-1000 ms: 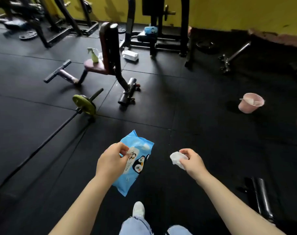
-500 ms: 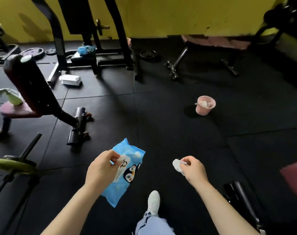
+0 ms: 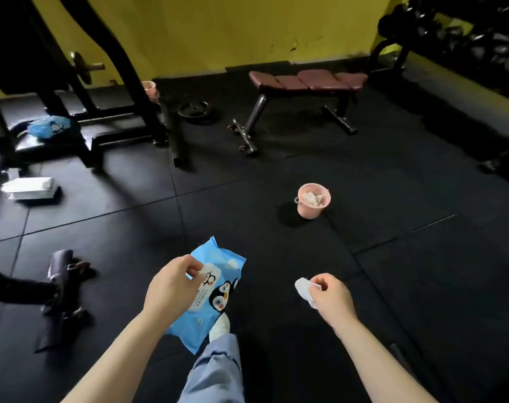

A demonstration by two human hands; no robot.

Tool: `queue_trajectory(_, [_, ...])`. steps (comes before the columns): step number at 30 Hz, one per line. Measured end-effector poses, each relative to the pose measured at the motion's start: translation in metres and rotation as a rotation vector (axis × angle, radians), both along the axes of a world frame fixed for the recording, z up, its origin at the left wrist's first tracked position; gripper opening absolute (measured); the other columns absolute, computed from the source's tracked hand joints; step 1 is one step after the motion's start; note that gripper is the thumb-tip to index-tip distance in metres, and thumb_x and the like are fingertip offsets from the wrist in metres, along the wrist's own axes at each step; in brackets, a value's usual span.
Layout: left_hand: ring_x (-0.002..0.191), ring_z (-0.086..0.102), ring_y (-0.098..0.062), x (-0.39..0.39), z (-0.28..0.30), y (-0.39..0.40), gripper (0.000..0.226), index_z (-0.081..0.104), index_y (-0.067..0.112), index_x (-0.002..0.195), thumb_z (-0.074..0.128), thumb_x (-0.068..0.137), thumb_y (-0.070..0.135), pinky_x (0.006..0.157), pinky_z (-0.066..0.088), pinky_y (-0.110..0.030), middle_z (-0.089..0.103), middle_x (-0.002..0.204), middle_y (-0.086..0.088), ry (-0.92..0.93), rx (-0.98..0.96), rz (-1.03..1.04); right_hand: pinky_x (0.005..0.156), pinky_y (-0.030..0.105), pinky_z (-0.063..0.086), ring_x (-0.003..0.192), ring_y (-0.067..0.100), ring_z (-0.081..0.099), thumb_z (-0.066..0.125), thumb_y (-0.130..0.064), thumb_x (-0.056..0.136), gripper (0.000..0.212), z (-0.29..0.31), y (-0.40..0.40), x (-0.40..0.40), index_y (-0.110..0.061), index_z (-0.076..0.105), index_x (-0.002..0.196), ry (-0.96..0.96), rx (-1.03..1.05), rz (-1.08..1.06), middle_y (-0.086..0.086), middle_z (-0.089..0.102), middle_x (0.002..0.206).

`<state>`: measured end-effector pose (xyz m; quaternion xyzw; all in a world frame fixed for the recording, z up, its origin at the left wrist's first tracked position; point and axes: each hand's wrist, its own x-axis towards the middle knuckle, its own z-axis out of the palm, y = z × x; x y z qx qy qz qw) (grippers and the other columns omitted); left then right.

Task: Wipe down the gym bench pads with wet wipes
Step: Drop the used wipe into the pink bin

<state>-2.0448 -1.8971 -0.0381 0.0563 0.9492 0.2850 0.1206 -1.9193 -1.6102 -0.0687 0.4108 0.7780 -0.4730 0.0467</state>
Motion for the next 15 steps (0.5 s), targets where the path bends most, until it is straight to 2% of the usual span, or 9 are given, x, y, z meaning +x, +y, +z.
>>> queue_trajectory(3, [0.074,0.058,-0.001,-0.073,-0.005,0.037,0.012,0.057,0.041,0.081,0.064,0.087,0.034,0.057,0.039,-0.019,0.061,0.083,0.021,-0.004,-0.002,-0.082,0.057,0.027,0.047,0.07,0.017,0.064,0.056,-0.044,0.064,0.027,-0.002,0.029,-0.054,-0.023,0.063,0.077,0.007,0.0,-0.045,-0.004,0.069,0.071])
queue_trajectory(6, [0.073,0.059,-0.002,-0.144,-0.009,0.077,0.013,0.057,0.039,0.08,0.065,0.088,0.032,0.057,0.04,-0.019,0.062,0.083,0.02,-0.011,0.023,-0.136,0.053,0.024,0.044,0.062,0.012,0.059,0.048,-0.058,0.049,0.047,-0.004,0.058,-0.109,-0.023,0.063,0.076,0.009,0.003,-0.111,-0.007,0.067,0.067])
queue_trajectory(10, [0.073,0.06,-0.002,-0.235,-0.01,0.124,0.013,0.057,0.038,0.081,0.065,0.089,0.032,0.057,0.041,-0.019,0.062,0.086,0.02,-0.043,0.01,-0.23,0.053,0.025,0.044,0.056,0.011,0.056,0.061,-0.053,0.064,0.033,-0.007,0.095,-0.179,-0.022,0.062,0.074,-0.029,-0.001,-0.243,-0.01,0.064,0.06])
queue_trajectory(15, [0.074,0.059,-0.001,-0.335,-0.006,0.187,0.011,0.057,0.039,0.081,0.063,0.089,0.035,0.056,0.039,-0.018,0.062,0.085,0.021,-0.048,-0.031,-0.34,0.055,0.027,0.045,0.063,0.013,0.058,0.057,-0.041,0.069,0.022,-0.011,0.149,-0.261,-0.021,0.062,0.077,-0.001,0.025,-0.324,-0.006,0.065,0.067])
